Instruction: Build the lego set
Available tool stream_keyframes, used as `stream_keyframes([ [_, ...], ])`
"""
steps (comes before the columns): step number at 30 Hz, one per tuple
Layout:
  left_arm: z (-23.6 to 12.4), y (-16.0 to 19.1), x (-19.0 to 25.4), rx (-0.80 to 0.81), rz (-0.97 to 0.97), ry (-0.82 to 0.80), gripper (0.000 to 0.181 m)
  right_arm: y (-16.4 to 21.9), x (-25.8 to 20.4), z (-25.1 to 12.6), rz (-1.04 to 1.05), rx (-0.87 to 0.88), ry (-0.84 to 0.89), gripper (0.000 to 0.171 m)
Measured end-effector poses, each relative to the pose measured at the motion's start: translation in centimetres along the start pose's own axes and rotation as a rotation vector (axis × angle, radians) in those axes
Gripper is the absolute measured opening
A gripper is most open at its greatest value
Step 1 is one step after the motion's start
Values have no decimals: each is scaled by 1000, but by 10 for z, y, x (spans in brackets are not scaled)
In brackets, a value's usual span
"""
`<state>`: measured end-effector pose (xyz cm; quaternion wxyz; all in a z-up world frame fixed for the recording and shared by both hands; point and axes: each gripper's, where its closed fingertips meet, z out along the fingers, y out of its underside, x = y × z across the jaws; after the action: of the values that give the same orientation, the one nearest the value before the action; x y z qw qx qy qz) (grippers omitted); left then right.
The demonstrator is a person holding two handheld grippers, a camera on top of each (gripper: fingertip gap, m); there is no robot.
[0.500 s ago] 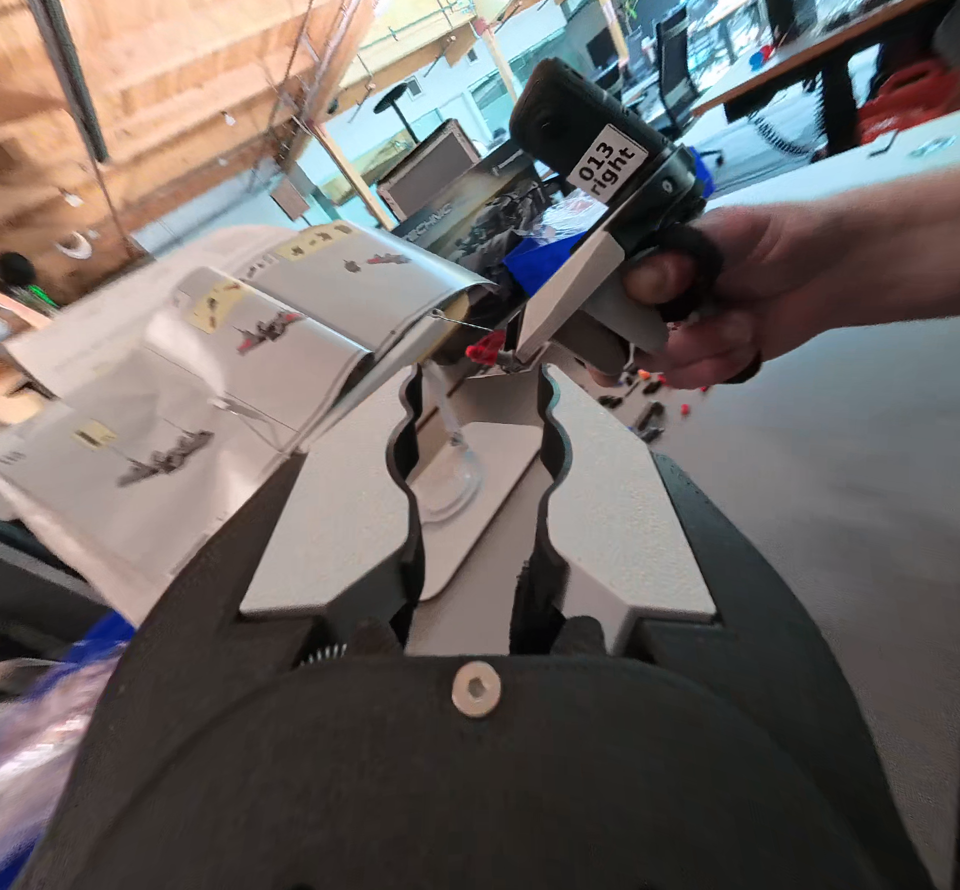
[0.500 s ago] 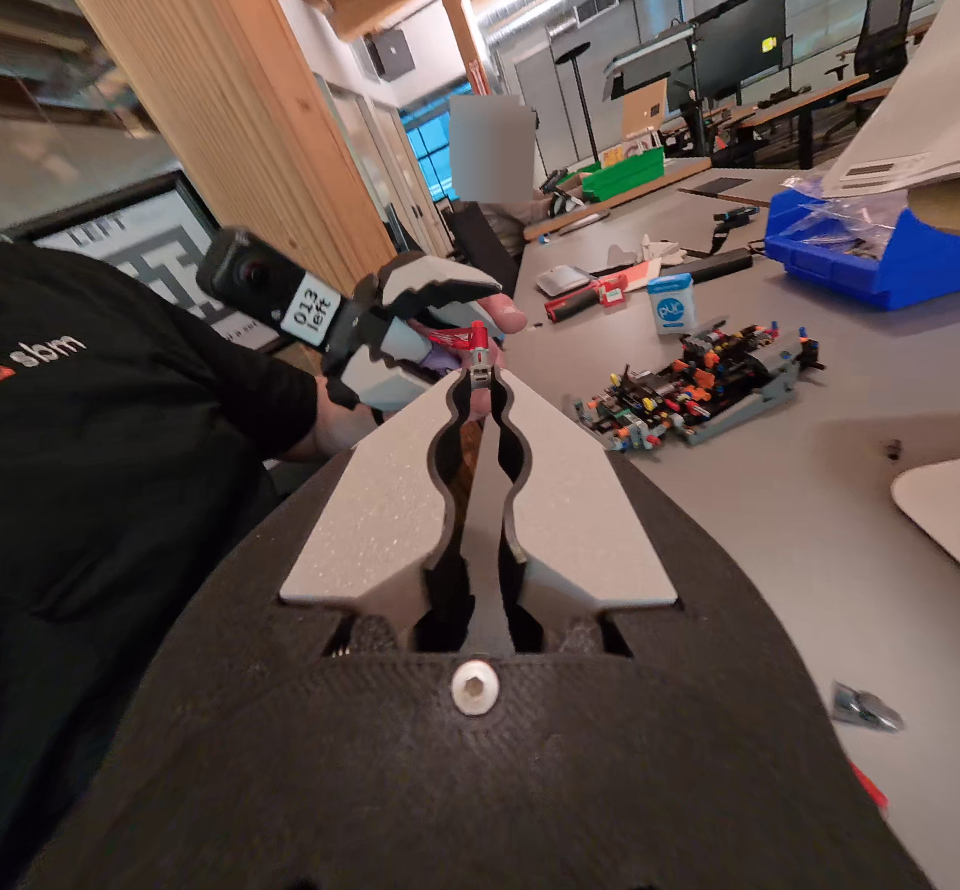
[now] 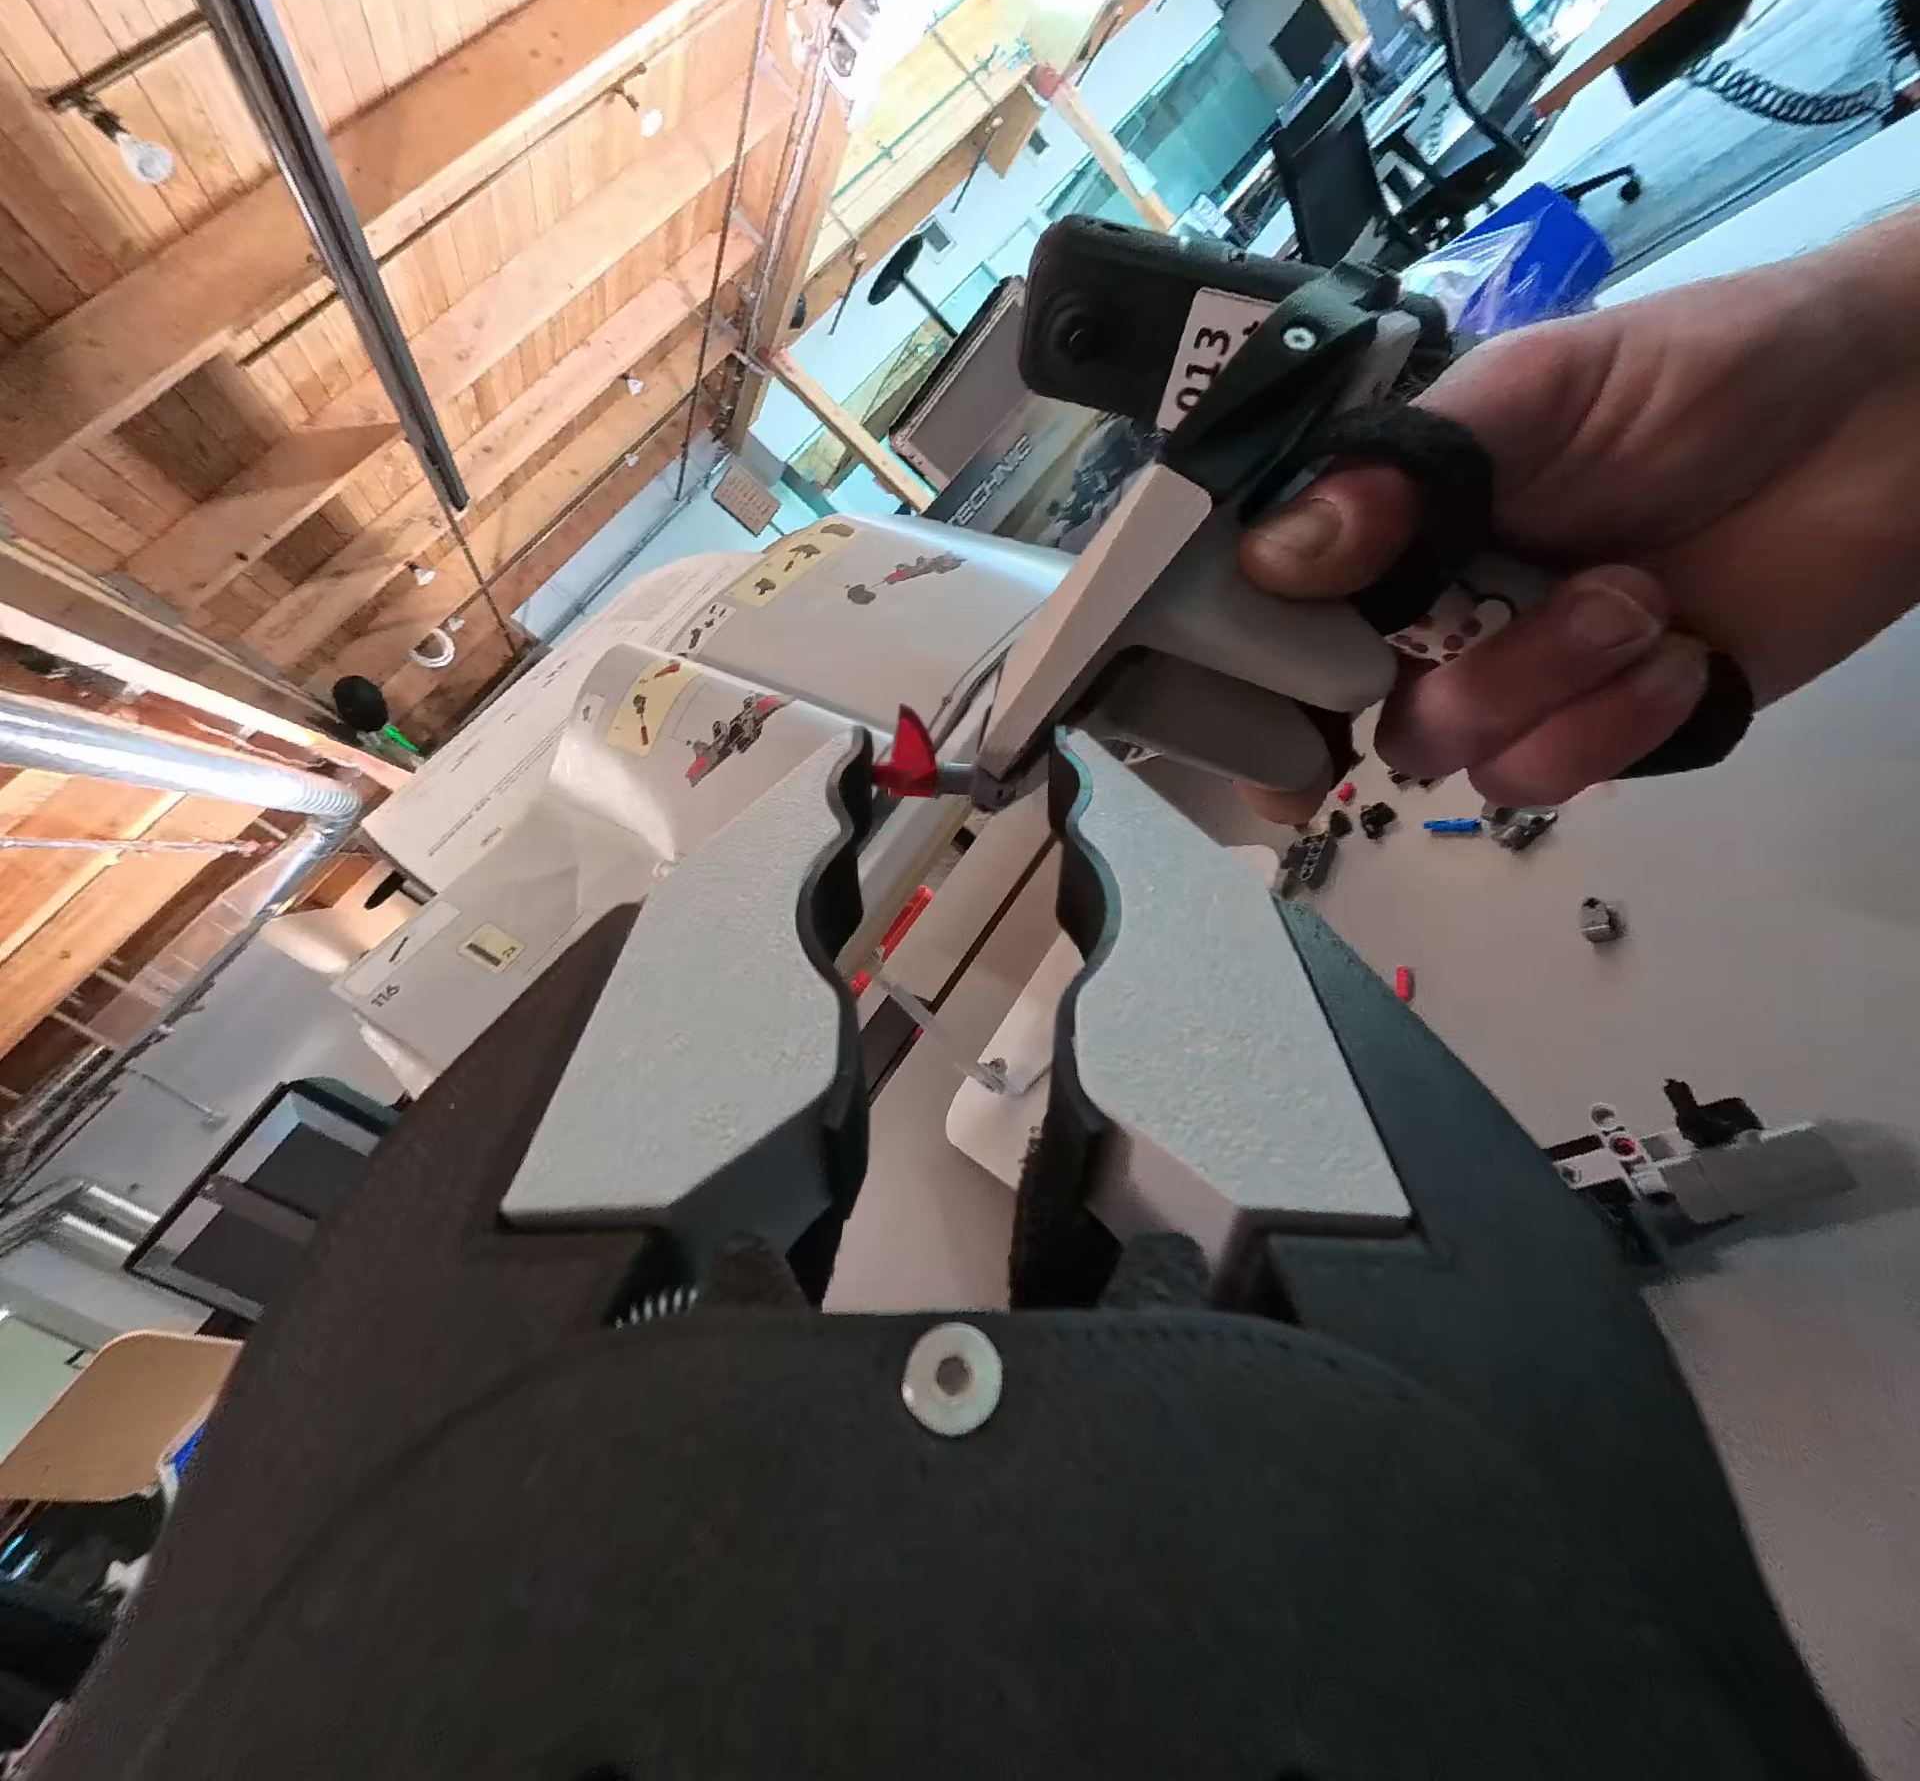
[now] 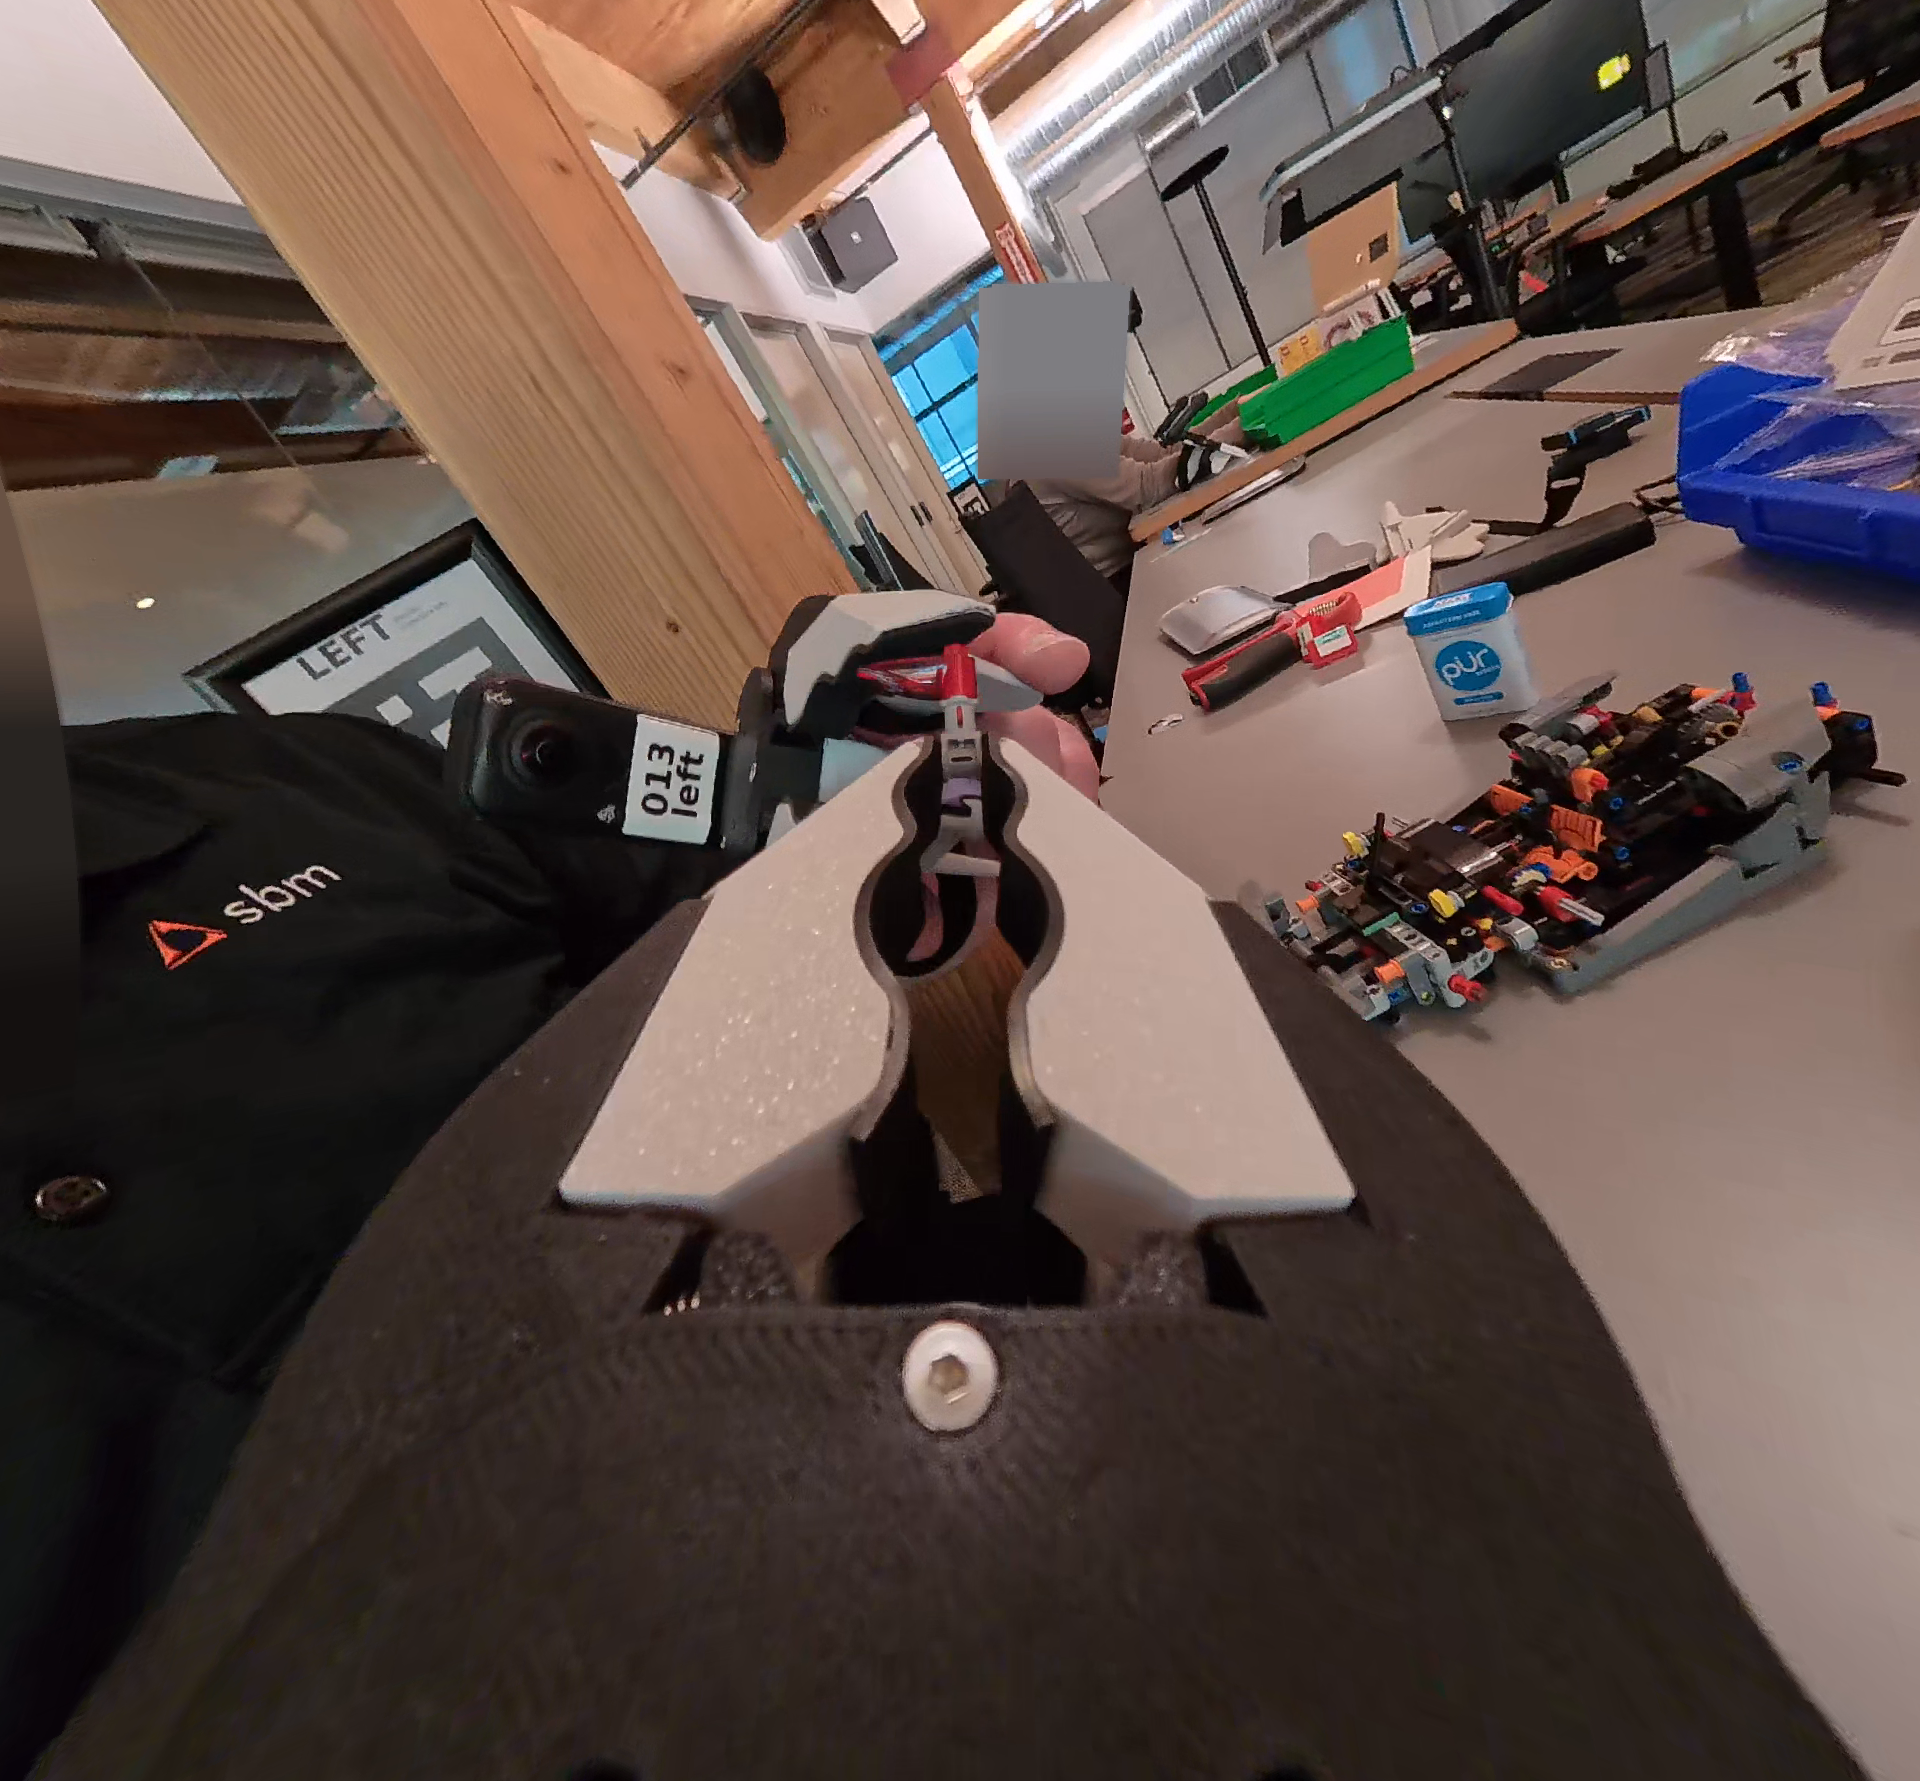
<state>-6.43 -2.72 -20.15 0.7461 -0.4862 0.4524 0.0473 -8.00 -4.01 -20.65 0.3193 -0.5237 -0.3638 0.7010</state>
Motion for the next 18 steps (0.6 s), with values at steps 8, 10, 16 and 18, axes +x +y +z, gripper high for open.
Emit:
stream_keyframes([
  [8, -2, 4, -6, -16, -41, -21, 31, -2, 2, 5, 36, 39, -3, 4],
  [10, -2, 4, -7, -18, -41, -40, 31, -4, 2, 6, 38, 51, -1, 4],
  [16, -1, 1, -8, -23, -44, -56, 31, -6, 0, 5, 47, 65, -8, 5],
  [18, 0, 2, -8, -34, -31, -51, 30, -5, 1, 4, 44, 58, 4, 4],
])
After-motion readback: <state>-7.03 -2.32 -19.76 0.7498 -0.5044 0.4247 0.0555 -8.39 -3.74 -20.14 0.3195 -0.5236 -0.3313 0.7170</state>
